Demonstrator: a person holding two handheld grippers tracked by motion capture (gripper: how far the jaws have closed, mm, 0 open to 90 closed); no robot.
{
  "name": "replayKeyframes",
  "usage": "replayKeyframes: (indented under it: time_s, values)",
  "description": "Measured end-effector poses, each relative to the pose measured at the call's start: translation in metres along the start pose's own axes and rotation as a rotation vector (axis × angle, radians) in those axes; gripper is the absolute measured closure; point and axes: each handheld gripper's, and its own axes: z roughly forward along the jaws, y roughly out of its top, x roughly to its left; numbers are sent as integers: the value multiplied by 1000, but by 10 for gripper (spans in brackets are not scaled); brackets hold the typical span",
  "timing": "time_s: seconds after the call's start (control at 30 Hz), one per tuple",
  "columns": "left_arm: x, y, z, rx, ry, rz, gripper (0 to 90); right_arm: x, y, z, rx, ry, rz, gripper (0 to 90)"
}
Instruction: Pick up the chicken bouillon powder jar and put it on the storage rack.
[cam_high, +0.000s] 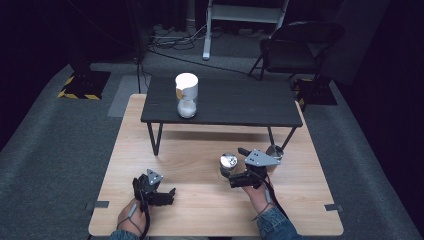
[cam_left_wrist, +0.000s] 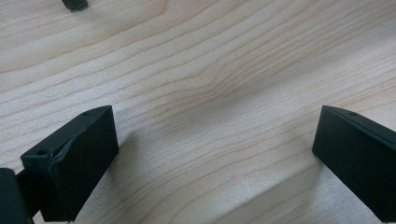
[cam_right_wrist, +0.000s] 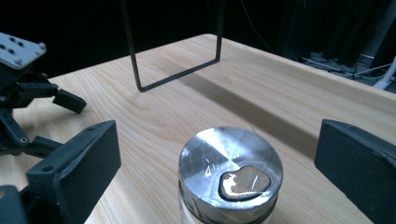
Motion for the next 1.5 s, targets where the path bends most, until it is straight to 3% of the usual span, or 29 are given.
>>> replayKeyframes:
  time_s: [0.63,1.03,1.2,1.37,1.5]
  values:
    - [0,0,0,0,0,0,2,1,-14,19,90,-17,37,21]
    - [0,0,0,0,0,0,2,4,-18,28,134,-38,39,83]
    - [0,0,0,0,0,0,2,5,-18,31,152,-47,35,132]
    - [0,0,0,0,0,0,2,5,-18,31,161,-53,37,259]
    - [0,0,0,0,0,0,2,8,-17,32,169,-57,13,298]
